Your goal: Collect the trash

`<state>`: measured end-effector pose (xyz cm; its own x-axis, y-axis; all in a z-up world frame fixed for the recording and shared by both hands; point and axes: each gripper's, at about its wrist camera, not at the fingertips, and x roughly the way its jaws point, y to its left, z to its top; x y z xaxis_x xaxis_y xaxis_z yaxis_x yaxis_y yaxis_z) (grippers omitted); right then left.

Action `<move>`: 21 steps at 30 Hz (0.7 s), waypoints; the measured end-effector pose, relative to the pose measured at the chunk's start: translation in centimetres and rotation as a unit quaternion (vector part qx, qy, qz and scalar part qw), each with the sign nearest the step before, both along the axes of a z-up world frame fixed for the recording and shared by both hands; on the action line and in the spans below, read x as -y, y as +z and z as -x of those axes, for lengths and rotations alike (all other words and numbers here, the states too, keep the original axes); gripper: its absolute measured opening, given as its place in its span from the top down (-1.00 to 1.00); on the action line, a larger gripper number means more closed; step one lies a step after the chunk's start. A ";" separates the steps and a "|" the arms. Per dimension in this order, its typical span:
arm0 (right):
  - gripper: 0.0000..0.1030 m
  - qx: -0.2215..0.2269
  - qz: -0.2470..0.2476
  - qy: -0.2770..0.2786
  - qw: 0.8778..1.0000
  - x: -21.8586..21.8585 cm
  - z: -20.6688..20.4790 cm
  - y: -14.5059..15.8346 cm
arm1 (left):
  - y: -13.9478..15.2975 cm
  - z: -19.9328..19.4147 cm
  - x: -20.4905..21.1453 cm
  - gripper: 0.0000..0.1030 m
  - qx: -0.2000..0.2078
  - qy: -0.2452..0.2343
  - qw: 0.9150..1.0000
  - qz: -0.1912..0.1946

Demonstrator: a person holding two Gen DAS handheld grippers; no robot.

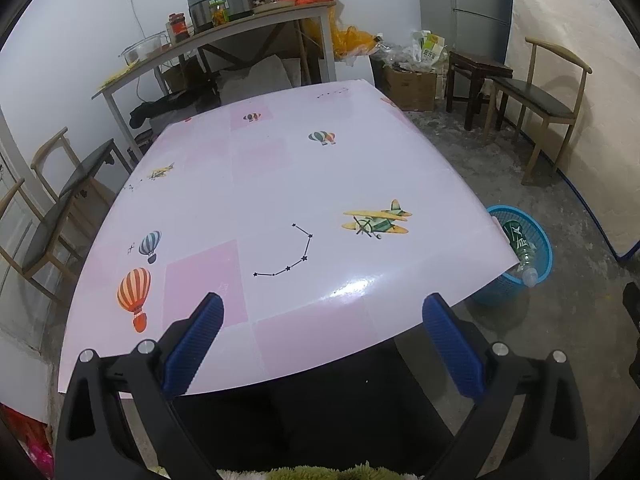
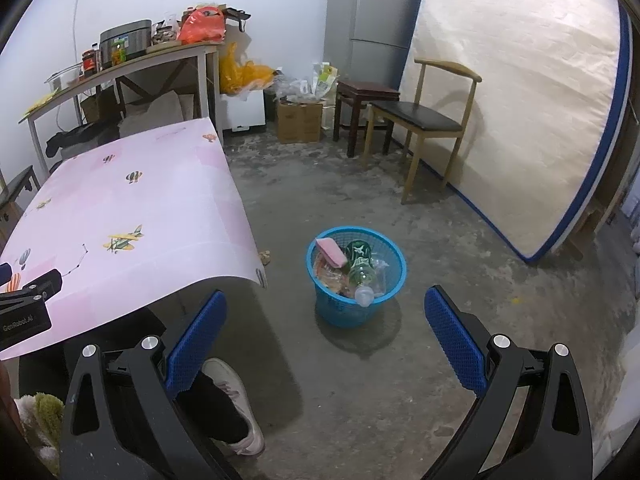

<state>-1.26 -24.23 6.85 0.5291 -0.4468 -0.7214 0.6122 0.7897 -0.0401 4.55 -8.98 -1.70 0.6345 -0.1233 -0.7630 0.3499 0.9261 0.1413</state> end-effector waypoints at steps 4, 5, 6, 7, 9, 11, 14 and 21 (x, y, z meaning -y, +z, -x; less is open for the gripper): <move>-0.85 0.000 0.001 0.001 1.000 -0.2 -0.1 0.0 | 0.0 0.1 -0.1 -0.89 0.001 -0.001 1.000 0.000; -0.85 0.000 0.001 0.002 1.000 -0.3 -0.2 0.1 | 0.0 0.1 0.0 -0.89 0.000 -0.001 1.000 0.001; -0.85 0.000 0.002 0.001 1.000 -0.3 -0.2 0.1 | 0.0 0.1 0.0 -0.89 0.000 -0.001 1.000 0.000; -0.85 0.001 0.003 0.001 1.000 -0.3 -0.2 0.2 | 0.0 0.1 0.0 -0.89 -0.001 -0.001 1.000 0.000; -0.85 0.001 0.003 0.001 1.000 -0.3 -0.2 0.2 | 0.1 0.1 0.0 -0.89 -0.002 0.000 1.000 0.000; -0.85 0.001 0.004 0.002 1.000 -0.2 -0.3 0.2 | 0.1 0.1 0.0 -0.89 -0.002 -0.001 1.000 -0.001; -0.85 0.000 0.005 0.002 1.000 -0.4 -0.4 0.2 | 0.1 0.0 0.0 -0.89 -0.003 -0.001 1.000 -0.001; -0.85 0.002 0.006 0.002 1.000 -0.3 -0.5 0.3 | 0.2 0.0 -0.1 -0.89 -0.004 0.000 1.000 -0.001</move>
